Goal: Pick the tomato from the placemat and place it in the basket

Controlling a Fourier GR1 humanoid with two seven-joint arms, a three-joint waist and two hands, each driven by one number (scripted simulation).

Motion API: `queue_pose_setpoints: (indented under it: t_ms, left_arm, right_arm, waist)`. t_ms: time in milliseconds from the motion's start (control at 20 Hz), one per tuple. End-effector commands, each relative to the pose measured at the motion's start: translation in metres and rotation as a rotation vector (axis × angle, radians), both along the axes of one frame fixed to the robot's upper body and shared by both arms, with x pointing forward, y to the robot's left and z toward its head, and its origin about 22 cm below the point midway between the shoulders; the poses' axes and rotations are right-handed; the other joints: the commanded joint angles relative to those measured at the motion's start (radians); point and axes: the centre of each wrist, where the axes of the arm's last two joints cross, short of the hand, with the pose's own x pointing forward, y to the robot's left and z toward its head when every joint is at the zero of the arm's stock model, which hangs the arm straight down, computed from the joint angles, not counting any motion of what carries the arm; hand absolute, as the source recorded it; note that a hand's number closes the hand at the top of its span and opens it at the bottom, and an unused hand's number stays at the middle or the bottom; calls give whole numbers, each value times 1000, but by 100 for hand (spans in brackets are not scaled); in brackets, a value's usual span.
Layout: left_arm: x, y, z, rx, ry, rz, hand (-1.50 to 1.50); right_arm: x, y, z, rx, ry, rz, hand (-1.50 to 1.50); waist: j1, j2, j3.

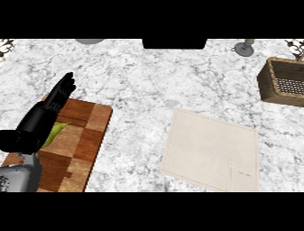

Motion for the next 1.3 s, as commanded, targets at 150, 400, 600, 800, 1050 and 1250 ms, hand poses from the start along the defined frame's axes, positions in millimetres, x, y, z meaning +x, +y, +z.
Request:
queue_pose_setpoints:
  t_ms: [150,400,600,800,1050,1250]
  left_arm:
    - [11,-3,9,-12,1,-25,0]
    - [14,0,-16,-3,14,-4,0]
    - [4,-6,-7,-17,3,-4,0]
    - [0,-7,0,-2,18,-7,0]
    - [16,1,-10,-3,14,-22,0]
    - [15,7,8,-5,10,-16,0]
  right_arm:
    - [53,-5,39,84,-55,-147,150]
    - [82,-48,54,97,-106,-244,150]
    - [109,-74,42,101,-77,-273,150]
    - [121,-104,30,105,-43,-258,150]
    - [148,-134,-10,69,0,-258,150]
    - [155,-141,-44,41,-53,-289,150]
  waist:
    - [11,4,1]
    - [5,5,1]
    - [9,4,2]
    - [5,2,2]
    - [7,8,2]
    - [8,5,2]
